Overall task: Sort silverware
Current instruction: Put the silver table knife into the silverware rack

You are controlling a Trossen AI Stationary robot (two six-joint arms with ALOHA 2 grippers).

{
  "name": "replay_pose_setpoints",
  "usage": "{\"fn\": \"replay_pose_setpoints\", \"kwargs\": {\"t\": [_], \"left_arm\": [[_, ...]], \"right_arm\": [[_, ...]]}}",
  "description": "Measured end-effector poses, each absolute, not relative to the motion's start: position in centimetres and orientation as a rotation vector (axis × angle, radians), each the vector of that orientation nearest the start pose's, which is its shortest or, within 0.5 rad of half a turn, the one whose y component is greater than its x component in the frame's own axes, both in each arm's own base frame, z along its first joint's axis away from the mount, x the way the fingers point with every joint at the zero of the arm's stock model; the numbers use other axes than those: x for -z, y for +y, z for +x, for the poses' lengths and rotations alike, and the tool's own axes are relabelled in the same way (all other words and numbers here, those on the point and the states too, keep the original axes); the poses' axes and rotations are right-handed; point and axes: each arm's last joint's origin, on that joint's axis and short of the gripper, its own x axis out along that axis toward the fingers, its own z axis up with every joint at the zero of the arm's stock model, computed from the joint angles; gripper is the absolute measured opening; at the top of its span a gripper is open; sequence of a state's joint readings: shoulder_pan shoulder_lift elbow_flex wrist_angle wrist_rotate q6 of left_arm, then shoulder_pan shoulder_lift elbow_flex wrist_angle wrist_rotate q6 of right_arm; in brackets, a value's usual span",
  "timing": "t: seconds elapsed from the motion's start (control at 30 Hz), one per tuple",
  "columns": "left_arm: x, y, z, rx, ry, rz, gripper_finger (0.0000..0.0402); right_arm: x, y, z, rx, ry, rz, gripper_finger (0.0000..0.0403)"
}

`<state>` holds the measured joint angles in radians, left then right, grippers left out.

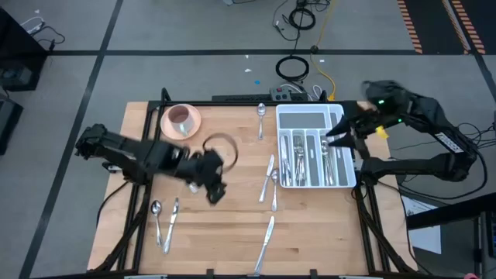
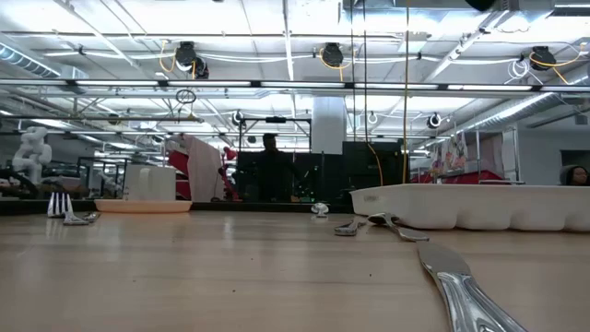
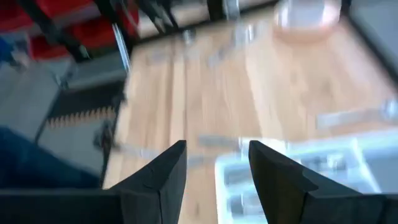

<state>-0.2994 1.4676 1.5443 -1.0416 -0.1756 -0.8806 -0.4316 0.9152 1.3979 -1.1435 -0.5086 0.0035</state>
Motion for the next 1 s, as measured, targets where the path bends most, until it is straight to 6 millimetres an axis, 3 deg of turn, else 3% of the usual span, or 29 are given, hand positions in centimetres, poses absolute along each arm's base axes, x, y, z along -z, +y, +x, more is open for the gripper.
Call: {"fn": "replay_pose_setpoints", "kwargs": {"t": [0.13,0.3,0.43,0.53,0.7,1.0], "left_arm": [[-35.6,-11.8,26.8,-0.336,0.892,-0.599,0.0145],[-35.1,-13.7,26.3,-0.395,0.850,-0.595,0.0145],[-35.0,-14.2,26.1,-0.394,0.855,-0.601,0.0145],[-34.9,-14.5,25.8,-0.392,0.858,-0.587,0.0145],[-34.6,-14.7,25.0,-0.410,0.915,-0.544,0.0145],[-34.2,-16.0,22.9,-0.428,1.014,-0.503,0.0145]], "right_arm": [[-38.8,-3.7,13.9,-0.105,0.816,0.375,0.0167],[-33.6,-2.2,19.6,-0.251,0.966,0.363,0.0167],[-29.6,1.1,24.2,-0.452,1.030,0.250,0.0167],[-27.0,4.4,26.5,-0.577,1.112,0.022,0.0167],[-23.9,9.1,29.0,-0.674,1.186,-0.441,0.0166],[-22.3,15.3,35.4,-0.769,1.085,-0.591,0.0160]]}}
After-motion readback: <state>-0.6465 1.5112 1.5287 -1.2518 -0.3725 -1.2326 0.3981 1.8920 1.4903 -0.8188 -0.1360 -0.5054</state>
